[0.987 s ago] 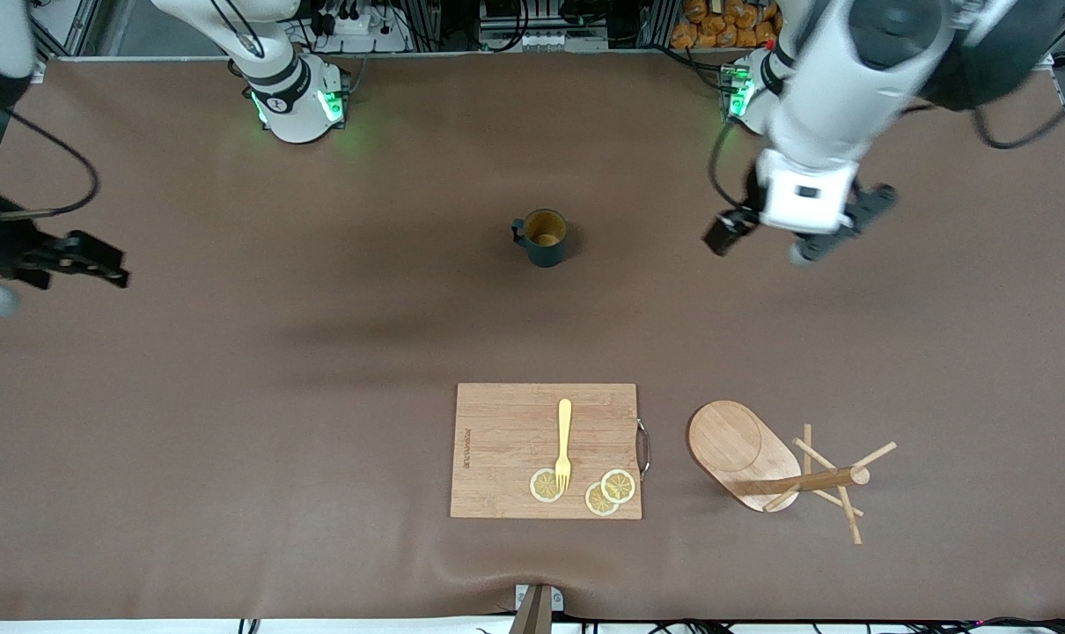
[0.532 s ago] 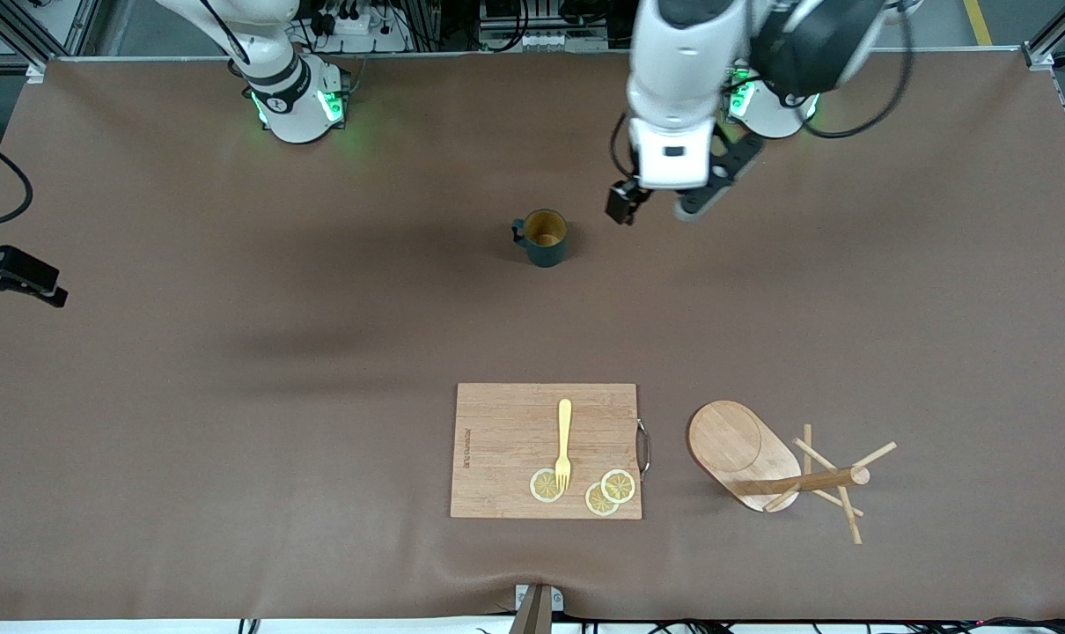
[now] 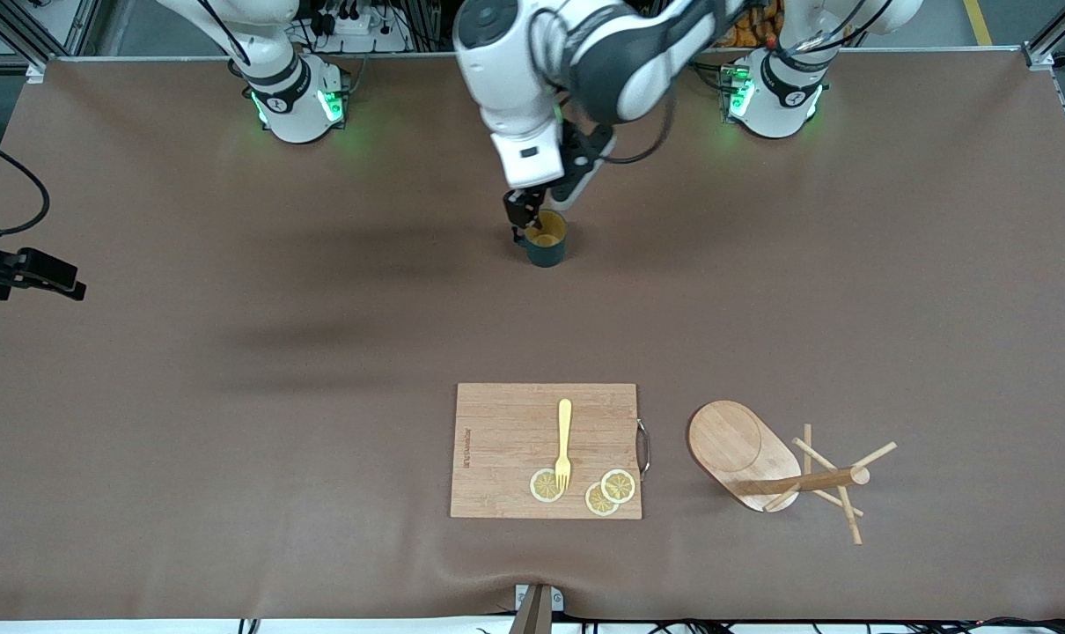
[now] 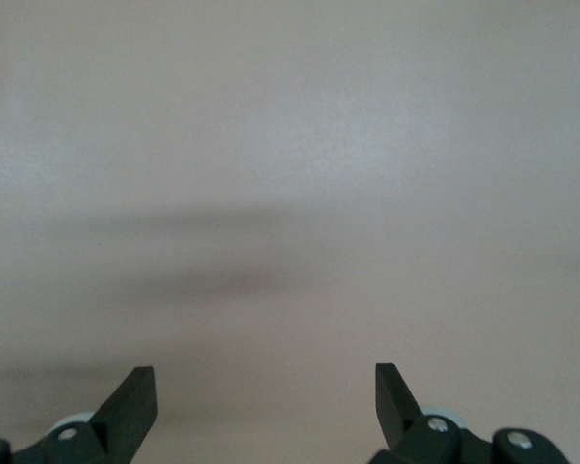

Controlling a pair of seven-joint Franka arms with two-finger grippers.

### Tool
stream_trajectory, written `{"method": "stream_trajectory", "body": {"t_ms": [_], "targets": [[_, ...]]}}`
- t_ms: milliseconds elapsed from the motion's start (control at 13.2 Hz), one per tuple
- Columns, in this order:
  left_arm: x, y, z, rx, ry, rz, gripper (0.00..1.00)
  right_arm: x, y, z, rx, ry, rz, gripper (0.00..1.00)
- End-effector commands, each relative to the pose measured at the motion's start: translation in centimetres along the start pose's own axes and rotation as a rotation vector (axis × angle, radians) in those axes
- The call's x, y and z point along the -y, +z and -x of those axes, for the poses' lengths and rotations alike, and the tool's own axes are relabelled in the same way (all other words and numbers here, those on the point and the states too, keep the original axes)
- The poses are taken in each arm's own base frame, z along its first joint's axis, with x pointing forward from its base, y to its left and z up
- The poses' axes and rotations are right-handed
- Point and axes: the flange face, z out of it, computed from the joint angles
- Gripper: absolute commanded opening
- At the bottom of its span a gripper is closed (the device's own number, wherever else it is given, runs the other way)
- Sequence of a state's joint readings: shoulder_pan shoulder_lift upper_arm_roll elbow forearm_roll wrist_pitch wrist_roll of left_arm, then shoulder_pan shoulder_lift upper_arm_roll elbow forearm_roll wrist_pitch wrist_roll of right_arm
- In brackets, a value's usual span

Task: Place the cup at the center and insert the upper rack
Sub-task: 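Grasp the teal mug handle with the left gripper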

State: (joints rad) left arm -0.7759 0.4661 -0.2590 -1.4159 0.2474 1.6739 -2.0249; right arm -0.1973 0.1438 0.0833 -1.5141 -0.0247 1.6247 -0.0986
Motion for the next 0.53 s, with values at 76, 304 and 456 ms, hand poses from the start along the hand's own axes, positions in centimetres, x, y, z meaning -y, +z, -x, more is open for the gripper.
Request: {"method": "stream_trajectory", "body": {"t_ms": [76,304,456], "targets": [[-2.4,3.1,6.5,-0.093,-0.057,-0.01,1.0,-0.1,0.1,0.2,0.015,0.008,-0.01,1.0],[-2.8,4.6,11.7,-0.102,-0.03,0.019,1.0,-0.3,0.2,0.2,0.016,0.013,-0.011,1.0],[-2.9,6.8,14.6,-0.125,-0.008,0.023,1.0,-0.6,0.4,0.2,0.021,0.019,-0.011,1.0]]}}
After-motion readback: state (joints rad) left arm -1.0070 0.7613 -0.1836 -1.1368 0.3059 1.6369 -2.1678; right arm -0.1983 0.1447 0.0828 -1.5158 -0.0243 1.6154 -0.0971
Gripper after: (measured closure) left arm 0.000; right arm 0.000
